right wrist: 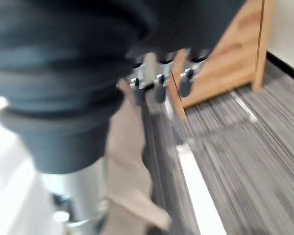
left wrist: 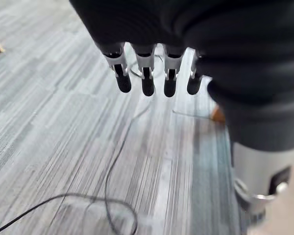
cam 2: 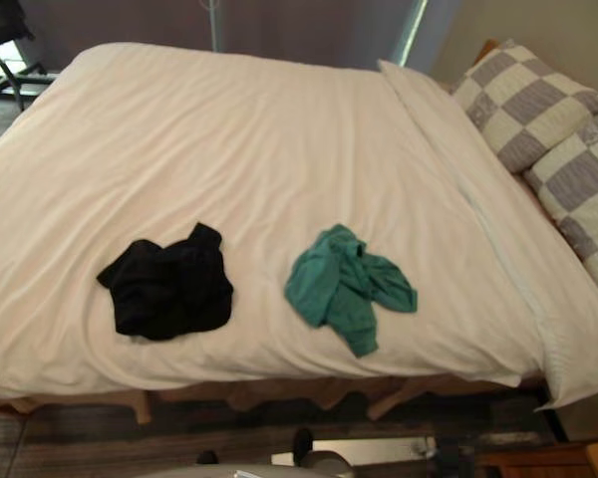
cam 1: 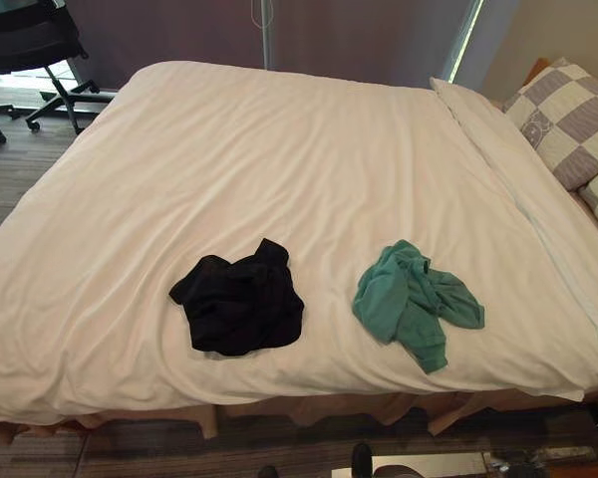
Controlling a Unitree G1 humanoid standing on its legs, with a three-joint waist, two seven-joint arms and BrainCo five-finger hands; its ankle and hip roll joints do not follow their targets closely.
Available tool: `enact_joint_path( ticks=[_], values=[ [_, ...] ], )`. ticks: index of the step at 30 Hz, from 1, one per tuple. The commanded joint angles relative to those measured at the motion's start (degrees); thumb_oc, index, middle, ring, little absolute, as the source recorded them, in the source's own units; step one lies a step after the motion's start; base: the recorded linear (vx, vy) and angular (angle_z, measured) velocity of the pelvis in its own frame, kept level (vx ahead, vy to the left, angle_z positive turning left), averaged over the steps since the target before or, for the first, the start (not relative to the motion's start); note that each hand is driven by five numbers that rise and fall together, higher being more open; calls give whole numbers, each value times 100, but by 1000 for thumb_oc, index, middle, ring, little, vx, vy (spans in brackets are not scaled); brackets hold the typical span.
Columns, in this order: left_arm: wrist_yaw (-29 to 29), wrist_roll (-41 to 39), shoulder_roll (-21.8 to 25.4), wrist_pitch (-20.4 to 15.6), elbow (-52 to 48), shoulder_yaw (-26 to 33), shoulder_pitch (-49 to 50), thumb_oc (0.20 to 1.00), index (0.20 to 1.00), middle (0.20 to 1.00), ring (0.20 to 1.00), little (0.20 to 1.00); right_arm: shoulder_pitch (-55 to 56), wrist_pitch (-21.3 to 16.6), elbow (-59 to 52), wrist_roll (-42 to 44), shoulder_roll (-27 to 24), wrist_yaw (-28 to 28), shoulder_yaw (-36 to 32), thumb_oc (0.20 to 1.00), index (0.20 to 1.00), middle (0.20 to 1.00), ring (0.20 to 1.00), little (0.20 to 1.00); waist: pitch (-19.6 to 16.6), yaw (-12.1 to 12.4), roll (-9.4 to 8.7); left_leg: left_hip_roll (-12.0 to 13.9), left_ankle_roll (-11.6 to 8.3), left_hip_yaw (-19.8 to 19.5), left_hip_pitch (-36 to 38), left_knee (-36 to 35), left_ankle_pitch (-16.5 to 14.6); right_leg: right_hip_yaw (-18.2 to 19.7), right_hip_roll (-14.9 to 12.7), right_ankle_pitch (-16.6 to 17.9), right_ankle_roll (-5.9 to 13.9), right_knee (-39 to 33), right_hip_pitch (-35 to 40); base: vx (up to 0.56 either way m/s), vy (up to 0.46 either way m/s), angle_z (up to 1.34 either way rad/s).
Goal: Tidy up the quilt and then pick up the clothes from the bed and put them into the laundry hamper.
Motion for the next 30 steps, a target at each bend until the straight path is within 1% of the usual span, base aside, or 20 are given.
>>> enact_joint_path(
  ticks=[1,2,3,4,5,6,7,8,9,14,16,17,18,19,20,21,23,25,28,30],
  values=[
    [656,53,1049,-666,-1616,229,-289,1000,1000,1000,1000,1000,-543,-449,-1077,-1052,-838,-435,-160,1000,1000,1000,1000,1000,231,21,-25,207,-148,95,-101,77,-314,-205,-457,-454,565,370,-73,-1,-7,15],
    [659,59,1044,-652,-1636,237,-280,1000,1000,1000,1000,1000,-537,-440,-1092,-1058,-835,-431,-165,1000,1000,1000,1000,1000,221,20,-28,204,-148,96,-119,70,-287,-203,-458,-433,561,363,-92,20,-15,19],
    [657,345,1284,-811,-2603,209,-295,1000,1000,1000,1000,1000,-560,-488,-1697,-1479,-1202,-381,-201,1000,1000,1000,1000,1000,220,31,-30,217,-154,58,-101,73,-318,-223,-450,-482,565,382,-72,0,-15,12],
    [598,548,1404,-864,-3031,48,-418,1000,1000,1000,1000,1000,-640,-516,-1902,-1666,-1377,-366,-127,1000,1000,1000,1000,1000,210,27,-29,223,-163,39,-107,73,-315,-229,-448,-494,561,395,-76,-1,-15,6],
    [599,553,1399,-855,-3042,51,-422,1000,1000,1000,1000,1000,-642,-513,-1907,-1669,-1376,-364,-133,1000,1000,1000,1000,1000,208,29,-29,222,-162,41,-124,66,-287,-226,-448,-472,556,390,-96,-2,-5,7],
    [412,984,1582,-886,-3793,-266,-624,1000,1000,1000,1000,1000,-746,-521,-2431,-2052,-1646,-250,-30,1000,1000,1000,1000,1000,206,10,-22,228,-171,25,-100,75,-316,-234,-443,-511,560,405,-70,-13,-2,5],
    [411,991,1577,-875,-3807,-263,-626,1000,1000,1000,1000,1000,-744,-516,-2440,-2056,-1644,-246,-40,1000,1000,1000,1000,1000,205,14,-23,226,-170,27,-118,71,-289,-231,-443,-488,555,399,-87,5,-10,4],
    [169,1425,1754,-1014,-4698,-537,-760,1000,1000,1000,1000,1000,-852,-563,-2814,-2320,-1847,-139,61,1000,1000,1000,1000,1000,183,13,-20,235,-184,14,-117,62,-295,-237,-448,-501,550,388,-81,0,0,0],
    [75,1603,1829,-1074,-5063,-647,-788,1000,1000,1000,1000,1000,-939,-583,-2944,-2379,-1887,-93,131,1000,1000,1000,1000,1000,175,20,-15,242,-187,9,-122,60,-291,-239,-446,-506,545,383,-83,0,0,0],
    [-299,2043,1897,-1055,-5836,-1067,-996,1000,1000,1000,1000,1000,-1378,-590,-3471,-2569,-1985,138,525,1000,1000,1000,1000,1000,226,46,8,262,-197,1,-165,86,-281,-243,-440,-518,508,380,-114,0,0,0],
    [-481,2261,1836,-1012,-5932,-1363,-1096,1000,1000,1000,1000,1000,-1635,-543,-3703,-2738,-1977,234,800,1000,1000,1000,1000,1000,355,81,19,262,-197,11,-217,104,-271,-255,-448,-506,497,376,-158,-43,-14,-1],
    [-478,2268,1831,-1013,-5922,-1366,-1110,1000,1000,1000,1000,1000,-1644,-537,-3704,-2741,-1977,236,800,1000,1000,1000,1000,1000,362,81,21,263,-197,12,-220,110,-273,-253,-448,-506,496,379,-160,-39,5,2],
    [-641,1551,2918,-824,-5434,-983,-1945,1000,1000,1000,1000,1000,-1875,-580,-3869,-2574,-2234,504,878,1000,1000,1000,1000,1000,394,19,140,271,-209,49,-236,114,-257,-250,-458,-502,520,390,-200,-58,30,1],
    [-510,1765,2590,-1010,-5127,-1510,-1909,1000,1000,1000,1000,1000,-2028,-576,-4020,-2581,-2017,391,1048,1000,1000,1000,1000,1000,546,0,115,259,-200,62,-293,149,-248,-229,-476,-492,531,419,-267,-69,29,-2],
    [-499,1770,2586,-1019,-5106,-1527,-1935,1000,1000,1000,1000,1000,-2036,-578,-4010,-2582,-2020,386,1045,1000,1000,1000,1000,1000,543,8,115,257,-197,65,-318,152,-226,-223,-478,-469,526,415,-290,-155,27,-11],
    [-395,2127,2551,-857,-4835,-1918,-2284,1000,1000,1000,1000,1000,-2364,-637,-4010,-2608,-2001,295,1336,1000,1000,1000,1000,1000,702,-53,114,256,-192,91,-454,195,-199,-151,-474,-431,518,430,-459,-170,13,-14],
    [-327,2295,2491,-815,-4634,-2116,-2545,1000,1000,1000,1000,1000,-2531,-645,-3970,-2611,-1970,232,1415,1000,1000,1000,1000,1000,796,-74,121,263,-189,123,-565,239,-187,-92,-472,-401,523,465,-603,-137,7,-18],
    [-129,2754,2456,-599,-4081,-2626,-3285,1000,1000,1000,1000,1000,-2882,-649,-3951,-2616,-1775,142,1671,1000,1000,1000,1000,1000,1002,-155,126,293,-182,232,-838,325,-131,42,-456,-300,530,497,-929,-173,12,-27],
    [-45,3113,2413,-438,-3633,-2987,-3877,1000,1000,1000,1000,1000,-2917,-684,-3977,-2646,-1680,105,1795,1000,1000,1000,1000,1000,1164,-272,106,309,-186,330,-1062,407,-78,141,-472,-228,535,517,-1169,-114,6,-37],
    [-34,3153,2367,-420,-3535,-3054,-3993,1000,1000,1000,1000,1000,-2890,-691,-4002,-2658,-1661,102,1803,1000,1000,1000,1000,1000,1202,-287,112,302,-186,347,-1109,432,-71,175,-479,-214,534,526,-1222,-75,13,-39]
  ],
)
